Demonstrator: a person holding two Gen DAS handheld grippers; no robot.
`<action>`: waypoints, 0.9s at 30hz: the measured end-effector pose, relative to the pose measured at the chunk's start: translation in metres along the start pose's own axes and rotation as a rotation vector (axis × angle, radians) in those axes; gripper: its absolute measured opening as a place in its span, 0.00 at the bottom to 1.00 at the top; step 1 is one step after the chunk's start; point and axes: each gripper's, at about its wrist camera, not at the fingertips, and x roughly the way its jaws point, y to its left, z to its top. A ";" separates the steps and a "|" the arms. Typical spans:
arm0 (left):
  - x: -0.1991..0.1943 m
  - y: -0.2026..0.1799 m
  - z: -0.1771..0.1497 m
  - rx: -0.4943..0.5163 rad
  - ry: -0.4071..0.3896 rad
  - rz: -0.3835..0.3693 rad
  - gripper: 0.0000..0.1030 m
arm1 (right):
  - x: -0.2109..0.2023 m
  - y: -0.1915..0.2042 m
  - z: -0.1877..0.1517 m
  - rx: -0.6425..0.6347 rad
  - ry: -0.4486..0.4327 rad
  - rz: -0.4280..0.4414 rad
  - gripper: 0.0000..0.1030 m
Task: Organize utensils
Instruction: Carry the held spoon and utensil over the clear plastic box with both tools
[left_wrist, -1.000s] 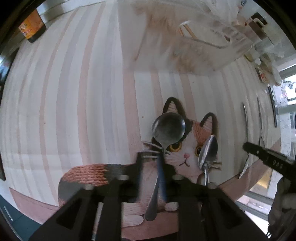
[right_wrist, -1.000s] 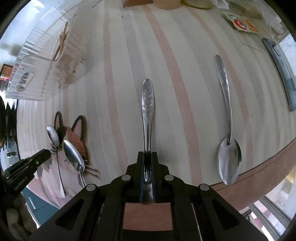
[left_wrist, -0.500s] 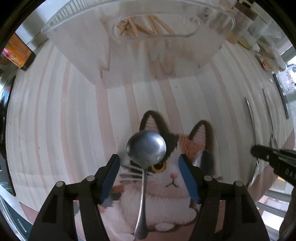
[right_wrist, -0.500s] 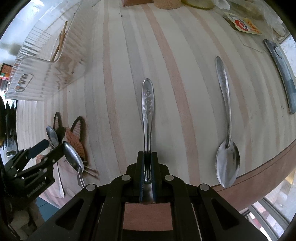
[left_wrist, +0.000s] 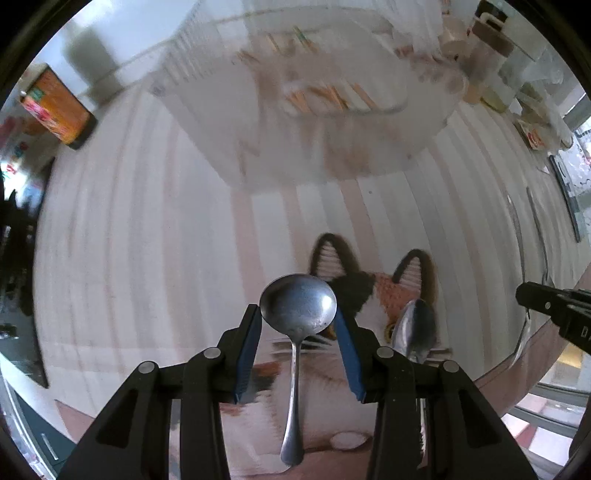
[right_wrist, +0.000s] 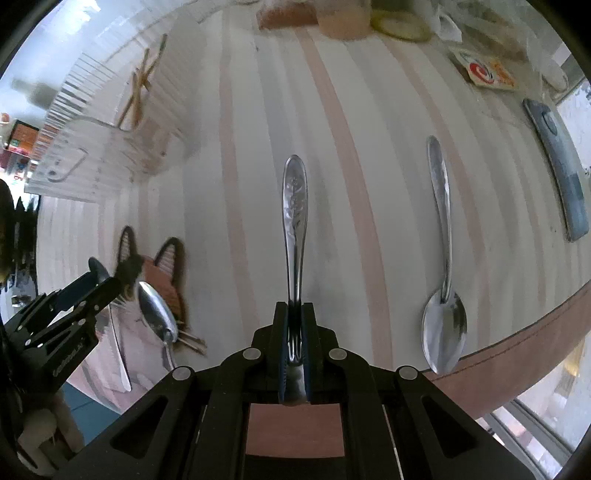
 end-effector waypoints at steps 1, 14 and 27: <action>-0.007 0.003 0.001 -0.003 -0.012 0.008 0.36 | -0.003 0.002 0.000 -0.004 -0.007 0.005 0.06; -0.085 0.022 0.009 -0.082 -0.160 0.041 0.36 | -0.066 0.021 0.017 -0.057 -0.135 0.082 0.06; -0.211 0.042 0.042 -0.134 -0.389 -0.034 0.36 | -0.143 0.068 0.065 -0.137 -0.276 0.225 0.06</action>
